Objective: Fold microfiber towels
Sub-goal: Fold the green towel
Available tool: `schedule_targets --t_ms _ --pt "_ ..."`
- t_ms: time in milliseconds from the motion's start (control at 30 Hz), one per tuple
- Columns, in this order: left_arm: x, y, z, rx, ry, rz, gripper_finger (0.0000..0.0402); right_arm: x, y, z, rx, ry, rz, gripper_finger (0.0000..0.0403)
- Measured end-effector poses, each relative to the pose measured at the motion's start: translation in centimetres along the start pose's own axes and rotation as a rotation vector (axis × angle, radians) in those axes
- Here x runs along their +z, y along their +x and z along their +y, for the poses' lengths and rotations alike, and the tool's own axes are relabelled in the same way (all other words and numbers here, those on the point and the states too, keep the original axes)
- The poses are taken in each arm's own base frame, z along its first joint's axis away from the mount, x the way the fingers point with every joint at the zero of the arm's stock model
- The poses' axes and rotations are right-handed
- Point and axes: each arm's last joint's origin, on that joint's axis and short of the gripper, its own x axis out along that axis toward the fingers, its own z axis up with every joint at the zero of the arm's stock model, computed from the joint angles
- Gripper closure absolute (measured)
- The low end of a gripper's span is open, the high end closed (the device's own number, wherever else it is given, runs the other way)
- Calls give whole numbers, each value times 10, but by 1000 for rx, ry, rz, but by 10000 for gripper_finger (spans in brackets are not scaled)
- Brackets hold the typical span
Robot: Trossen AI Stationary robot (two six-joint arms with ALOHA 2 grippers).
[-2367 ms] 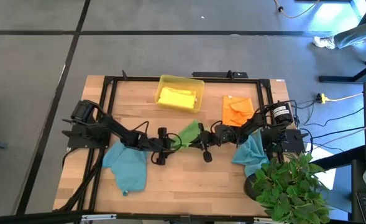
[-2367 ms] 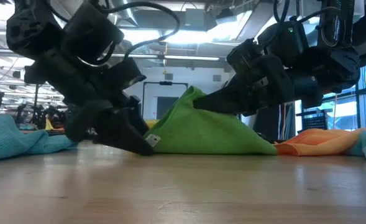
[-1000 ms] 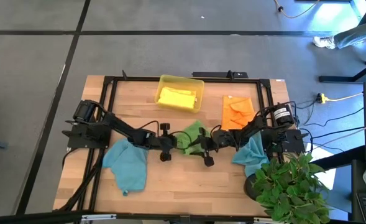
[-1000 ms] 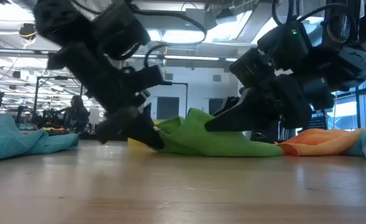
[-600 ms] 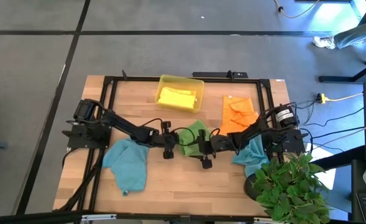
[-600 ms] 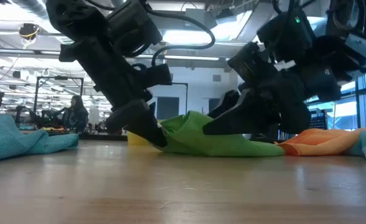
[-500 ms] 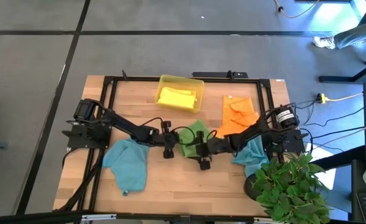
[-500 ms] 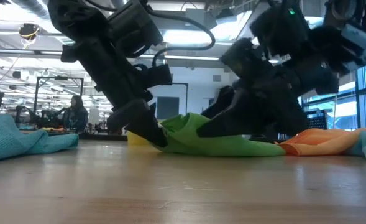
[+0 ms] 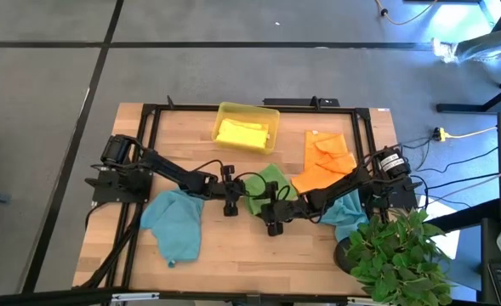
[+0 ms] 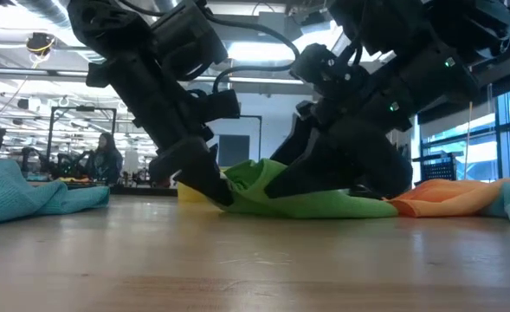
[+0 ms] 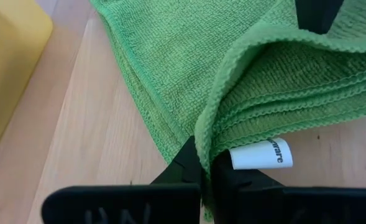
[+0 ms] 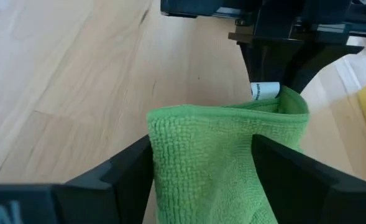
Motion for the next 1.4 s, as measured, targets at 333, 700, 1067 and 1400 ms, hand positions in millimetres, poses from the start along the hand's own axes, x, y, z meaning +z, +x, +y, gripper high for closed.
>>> schedule_targets --t_ms 333,700,1067,1400 --pt "-1 0 1 0 -11 16 402 -6 0 0 -41 -23 64 240" --pt "-10 -8 5 52 9 128 401 -6 0 -1 -55 -34 65 390" --pt "-9 -57 -31 -161 82 118 401 -14 0 -1 64 -43 29 397" --pt "-11 -84 -74 -348 89 70 401 -7 -13 21 327 -102 -74 398"
